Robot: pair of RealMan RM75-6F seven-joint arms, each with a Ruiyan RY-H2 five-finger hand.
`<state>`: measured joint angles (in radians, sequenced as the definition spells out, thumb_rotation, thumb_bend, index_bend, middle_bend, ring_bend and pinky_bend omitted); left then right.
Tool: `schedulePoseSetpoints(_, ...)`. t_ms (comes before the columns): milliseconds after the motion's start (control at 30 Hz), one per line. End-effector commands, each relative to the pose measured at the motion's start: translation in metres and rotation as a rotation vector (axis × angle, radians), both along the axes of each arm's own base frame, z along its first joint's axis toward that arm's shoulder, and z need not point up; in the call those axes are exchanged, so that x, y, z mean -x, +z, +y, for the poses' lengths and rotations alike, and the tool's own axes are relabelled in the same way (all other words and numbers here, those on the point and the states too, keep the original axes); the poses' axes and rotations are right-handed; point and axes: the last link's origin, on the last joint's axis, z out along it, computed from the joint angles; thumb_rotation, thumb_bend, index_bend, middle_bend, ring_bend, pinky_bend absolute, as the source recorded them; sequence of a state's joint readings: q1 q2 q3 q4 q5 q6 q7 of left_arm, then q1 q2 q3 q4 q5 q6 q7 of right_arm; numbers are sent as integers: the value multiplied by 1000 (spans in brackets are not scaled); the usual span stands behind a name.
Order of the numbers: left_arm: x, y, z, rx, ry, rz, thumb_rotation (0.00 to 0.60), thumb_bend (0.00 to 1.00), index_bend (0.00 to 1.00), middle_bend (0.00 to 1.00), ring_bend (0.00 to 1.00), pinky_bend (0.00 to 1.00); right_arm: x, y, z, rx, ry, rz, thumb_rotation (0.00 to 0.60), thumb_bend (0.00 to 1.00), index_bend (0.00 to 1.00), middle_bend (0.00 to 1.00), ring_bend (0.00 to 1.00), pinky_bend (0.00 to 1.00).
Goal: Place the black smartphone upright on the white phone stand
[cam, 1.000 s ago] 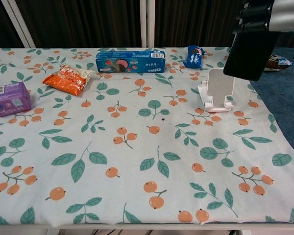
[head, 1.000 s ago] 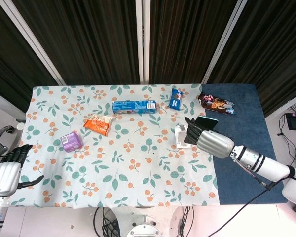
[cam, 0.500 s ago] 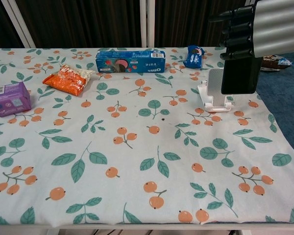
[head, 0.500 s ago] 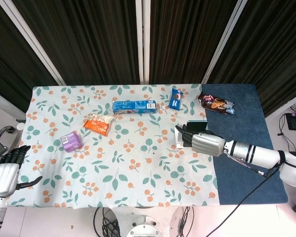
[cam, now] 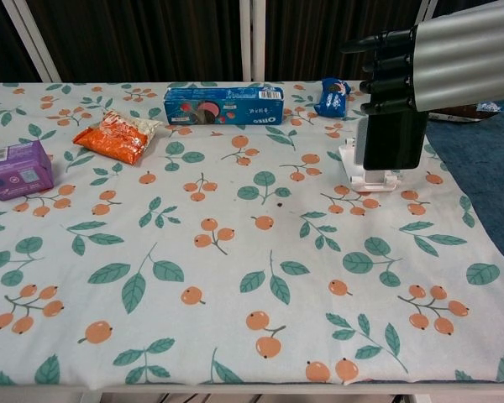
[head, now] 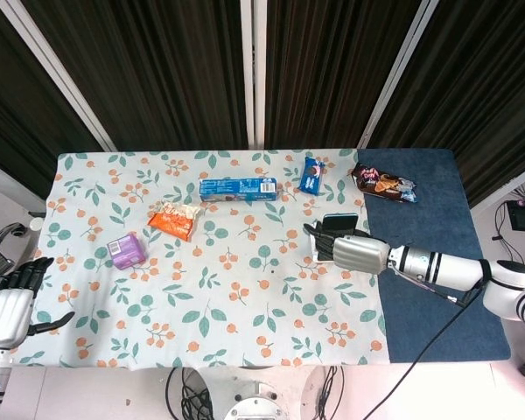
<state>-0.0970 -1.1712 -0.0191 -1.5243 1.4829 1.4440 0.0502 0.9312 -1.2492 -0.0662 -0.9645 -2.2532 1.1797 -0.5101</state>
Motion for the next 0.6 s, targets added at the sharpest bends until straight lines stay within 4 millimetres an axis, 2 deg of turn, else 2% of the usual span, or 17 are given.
schedulePoseSetpoints(33,0,0,0,1,0,1,400,96,89,101,117,215,1,-5,-2,-3,-1,-3,600,314,604,347,335,0)
schedulePoseSetpoints(600,4,1,-1,0,8,-2,401,96,90,101,117,215,3,-15,-9,15,1,25,600,315,597,328,317,0)
